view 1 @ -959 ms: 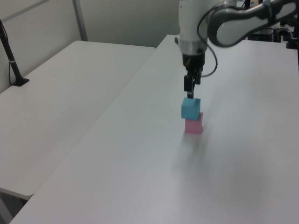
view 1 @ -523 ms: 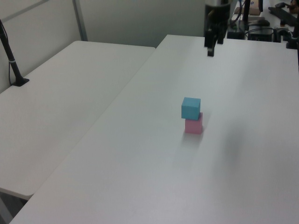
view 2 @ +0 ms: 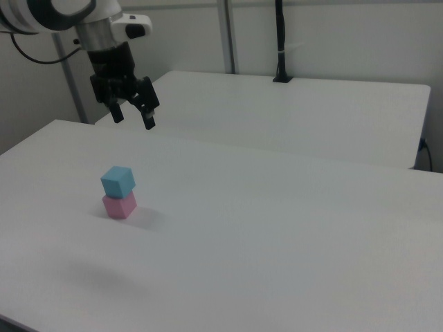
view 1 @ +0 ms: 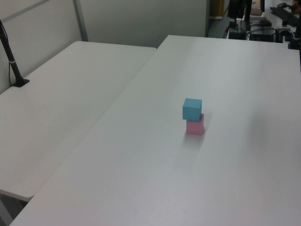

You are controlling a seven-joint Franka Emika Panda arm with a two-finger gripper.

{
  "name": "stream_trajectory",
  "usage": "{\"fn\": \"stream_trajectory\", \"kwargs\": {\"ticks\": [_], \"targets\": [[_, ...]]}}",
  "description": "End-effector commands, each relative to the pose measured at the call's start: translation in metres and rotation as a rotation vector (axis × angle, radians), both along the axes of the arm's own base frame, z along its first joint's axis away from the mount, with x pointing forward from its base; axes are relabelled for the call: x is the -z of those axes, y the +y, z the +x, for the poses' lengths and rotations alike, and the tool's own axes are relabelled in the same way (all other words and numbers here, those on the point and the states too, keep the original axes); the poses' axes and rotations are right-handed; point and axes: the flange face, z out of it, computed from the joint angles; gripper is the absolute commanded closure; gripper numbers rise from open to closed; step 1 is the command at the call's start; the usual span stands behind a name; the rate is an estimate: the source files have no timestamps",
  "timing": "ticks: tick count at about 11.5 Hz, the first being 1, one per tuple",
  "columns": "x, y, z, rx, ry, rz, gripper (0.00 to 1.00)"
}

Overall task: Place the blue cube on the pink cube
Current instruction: 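Open the gripper and raise it away from the stacked cubes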

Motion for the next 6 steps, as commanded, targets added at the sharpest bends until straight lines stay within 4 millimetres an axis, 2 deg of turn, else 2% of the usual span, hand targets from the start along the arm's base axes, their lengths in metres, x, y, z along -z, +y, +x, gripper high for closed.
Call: {"fn": "stream_trajectory", "kwargs": {"ticks": [1, 6], "targets": [[0.0011, -0.0165, -0.0064, 0.001, 0.001, 0.017, 0.00], [-0.0023, -0.0135, -0.0048, -0.005, 0.000, 0.015, 0.00]]}}
